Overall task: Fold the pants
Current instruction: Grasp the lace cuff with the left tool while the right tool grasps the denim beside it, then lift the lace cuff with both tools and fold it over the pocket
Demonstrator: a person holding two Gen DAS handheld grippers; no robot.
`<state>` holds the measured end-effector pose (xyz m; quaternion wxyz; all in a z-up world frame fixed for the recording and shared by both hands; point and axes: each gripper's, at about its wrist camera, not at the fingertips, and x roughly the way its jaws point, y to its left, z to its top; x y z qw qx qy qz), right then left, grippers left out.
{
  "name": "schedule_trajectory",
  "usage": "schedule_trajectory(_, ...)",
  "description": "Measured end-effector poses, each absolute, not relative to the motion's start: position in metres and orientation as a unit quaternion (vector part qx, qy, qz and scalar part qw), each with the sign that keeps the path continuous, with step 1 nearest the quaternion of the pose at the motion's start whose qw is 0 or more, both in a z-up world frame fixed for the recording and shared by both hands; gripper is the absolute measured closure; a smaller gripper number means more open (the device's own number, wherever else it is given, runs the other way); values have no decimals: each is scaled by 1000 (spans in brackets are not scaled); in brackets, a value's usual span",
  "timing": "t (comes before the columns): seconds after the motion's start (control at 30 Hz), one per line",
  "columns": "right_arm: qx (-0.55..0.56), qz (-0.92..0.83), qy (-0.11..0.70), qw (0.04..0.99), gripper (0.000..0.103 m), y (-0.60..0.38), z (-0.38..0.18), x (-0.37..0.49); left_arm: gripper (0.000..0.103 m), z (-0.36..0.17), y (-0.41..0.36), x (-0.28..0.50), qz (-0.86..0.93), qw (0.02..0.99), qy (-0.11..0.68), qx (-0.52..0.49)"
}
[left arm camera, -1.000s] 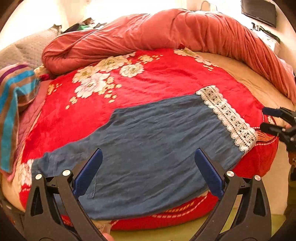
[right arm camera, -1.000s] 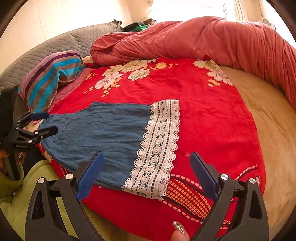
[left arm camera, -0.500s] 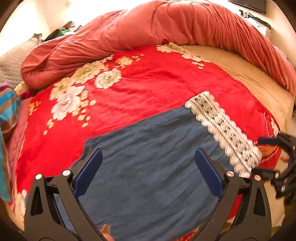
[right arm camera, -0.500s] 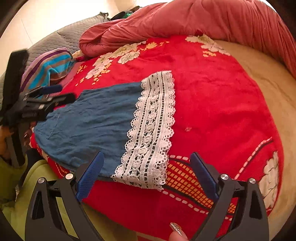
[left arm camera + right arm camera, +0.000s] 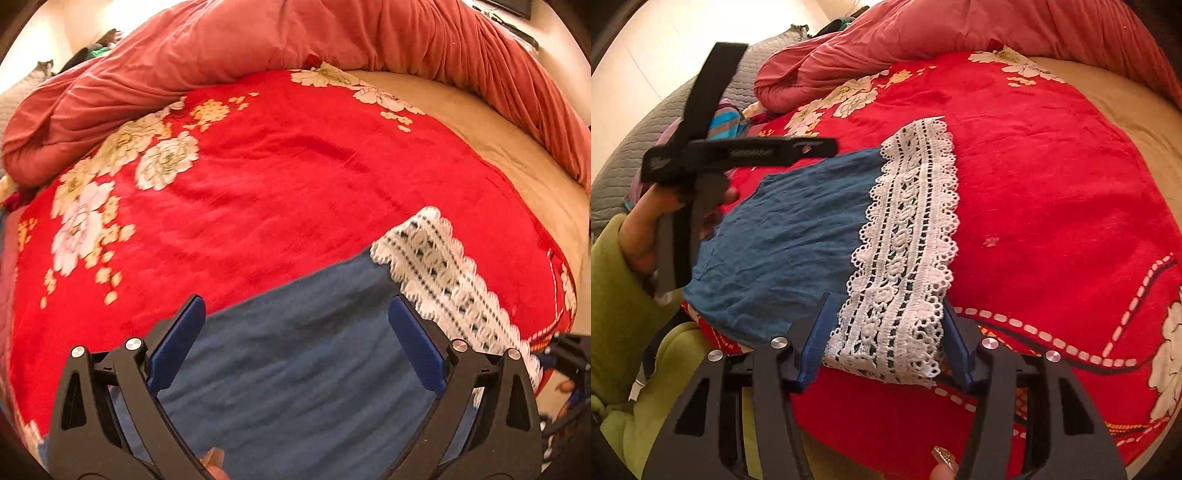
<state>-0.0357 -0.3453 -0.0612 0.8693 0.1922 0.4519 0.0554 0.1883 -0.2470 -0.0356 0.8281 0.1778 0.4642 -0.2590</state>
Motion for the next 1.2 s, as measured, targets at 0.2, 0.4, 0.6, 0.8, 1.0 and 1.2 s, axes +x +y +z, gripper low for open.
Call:
schedule_trajectory(0.2, 211, 66, 440, 870, 51, -349, -65, -33, 10, -49, -273, 191, -291, 810, 470, 195)
schedule_trajectory(0.4, 227, 81, 434, 868, 56, -353, -68, -28, 39, -75, -288, 199, -321, 782, 492, 207)
schedule_trajectory(0.6, 224, 88, 435, 868, 67, -350, -71, -18, 54, -87, -283, 201, -348, 769, 512, 158)
schedule_trajectory(0.8, 221, 98, 435, 867, 80, -344, -63, -10, 90, -80, -291, 188, -360, 769, 496, 180)
schedule_trajectory(1.0, 183, 109, 425, 880, 81, -323, -38, -6, 98, -66, -263, 193, -377, 776, 495, 100)
schedule_trajectory(1.2, 129, 143, 411, 891, 81, -282, -5, 5, 103, -36, -218, 195, -380, 797, 469, 33)
